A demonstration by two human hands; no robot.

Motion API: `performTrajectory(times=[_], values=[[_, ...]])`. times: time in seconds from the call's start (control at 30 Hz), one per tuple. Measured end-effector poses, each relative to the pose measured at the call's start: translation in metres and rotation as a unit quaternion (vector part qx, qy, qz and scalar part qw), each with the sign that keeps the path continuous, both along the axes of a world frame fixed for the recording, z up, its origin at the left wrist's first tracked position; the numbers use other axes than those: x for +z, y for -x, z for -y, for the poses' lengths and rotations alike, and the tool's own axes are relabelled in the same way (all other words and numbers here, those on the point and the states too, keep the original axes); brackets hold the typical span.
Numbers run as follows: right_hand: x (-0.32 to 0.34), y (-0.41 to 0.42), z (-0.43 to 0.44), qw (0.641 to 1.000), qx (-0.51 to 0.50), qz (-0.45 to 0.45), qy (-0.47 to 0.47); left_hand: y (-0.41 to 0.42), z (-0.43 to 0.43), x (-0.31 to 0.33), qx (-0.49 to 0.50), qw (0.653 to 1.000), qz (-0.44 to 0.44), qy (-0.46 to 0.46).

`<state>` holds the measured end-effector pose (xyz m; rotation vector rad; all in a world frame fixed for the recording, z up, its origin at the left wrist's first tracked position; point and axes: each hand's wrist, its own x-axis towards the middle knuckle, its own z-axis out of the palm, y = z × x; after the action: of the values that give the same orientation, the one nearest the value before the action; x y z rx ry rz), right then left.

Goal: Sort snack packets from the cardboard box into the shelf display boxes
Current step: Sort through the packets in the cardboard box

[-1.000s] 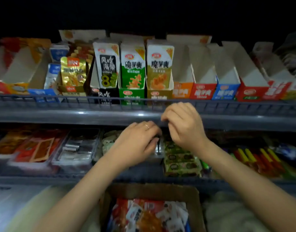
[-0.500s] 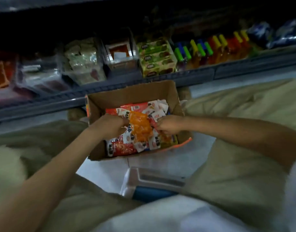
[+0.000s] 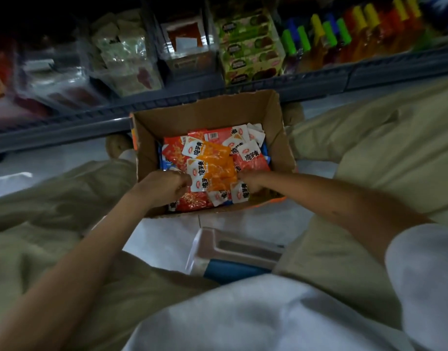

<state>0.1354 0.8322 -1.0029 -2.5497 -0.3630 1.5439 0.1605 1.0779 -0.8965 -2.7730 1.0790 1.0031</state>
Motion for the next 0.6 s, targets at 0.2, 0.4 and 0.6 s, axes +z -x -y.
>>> performTrajectory(times=[0.2, 0.4, 0.6], values=[[-0.004, -0.004, 0.007, 0.999, -0.036, 0.013, 0.011, 0.001, -0.005, -0.007, 0.015, 0.997, -0.033, -0.062], [0.041, -0.048, -0.002, 0.968, -0.183, 0.081, -0.154, -0.003, -0.020, -0.021, 0.016, 0.980, -0.121, -0.155], [0.135, -0.111, -0.014, 0.896, -0.269, 0.136, -0.325, -0.042, -0.017, 0.032, 0.069, 0.995, -0.039, -0.067]])
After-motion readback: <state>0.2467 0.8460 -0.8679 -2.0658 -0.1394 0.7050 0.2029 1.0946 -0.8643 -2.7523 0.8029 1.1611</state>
